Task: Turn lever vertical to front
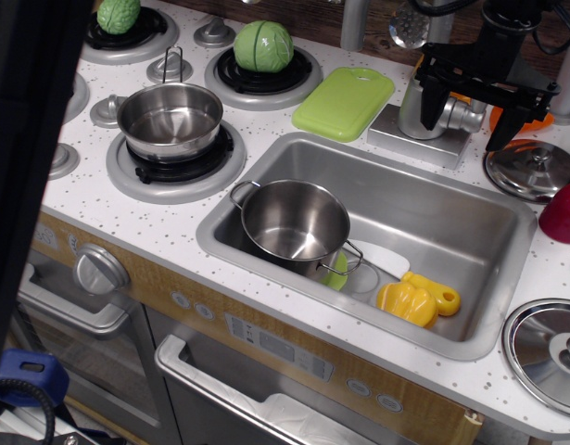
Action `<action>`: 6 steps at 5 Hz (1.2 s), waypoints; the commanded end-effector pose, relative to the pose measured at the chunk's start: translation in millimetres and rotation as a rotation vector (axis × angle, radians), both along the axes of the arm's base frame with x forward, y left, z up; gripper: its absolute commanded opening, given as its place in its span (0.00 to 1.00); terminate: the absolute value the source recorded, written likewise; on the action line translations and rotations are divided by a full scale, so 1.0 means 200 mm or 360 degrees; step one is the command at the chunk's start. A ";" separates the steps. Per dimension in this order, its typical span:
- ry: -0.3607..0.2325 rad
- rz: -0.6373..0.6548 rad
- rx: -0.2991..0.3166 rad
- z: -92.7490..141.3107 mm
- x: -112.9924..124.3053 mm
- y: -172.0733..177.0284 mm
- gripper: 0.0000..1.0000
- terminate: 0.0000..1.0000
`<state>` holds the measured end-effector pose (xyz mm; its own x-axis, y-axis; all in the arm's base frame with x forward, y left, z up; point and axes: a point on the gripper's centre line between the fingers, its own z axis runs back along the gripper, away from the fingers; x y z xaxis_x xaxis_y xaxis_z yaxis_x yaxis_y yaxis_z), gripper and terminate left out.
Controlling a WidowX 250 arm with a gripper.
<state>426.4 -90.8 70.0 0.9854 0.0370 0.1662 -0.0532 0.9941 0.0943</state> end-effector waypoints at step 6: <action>-0.0414 -0.0139 0.0090 0.25 0.36 -0.01 1.00 0.00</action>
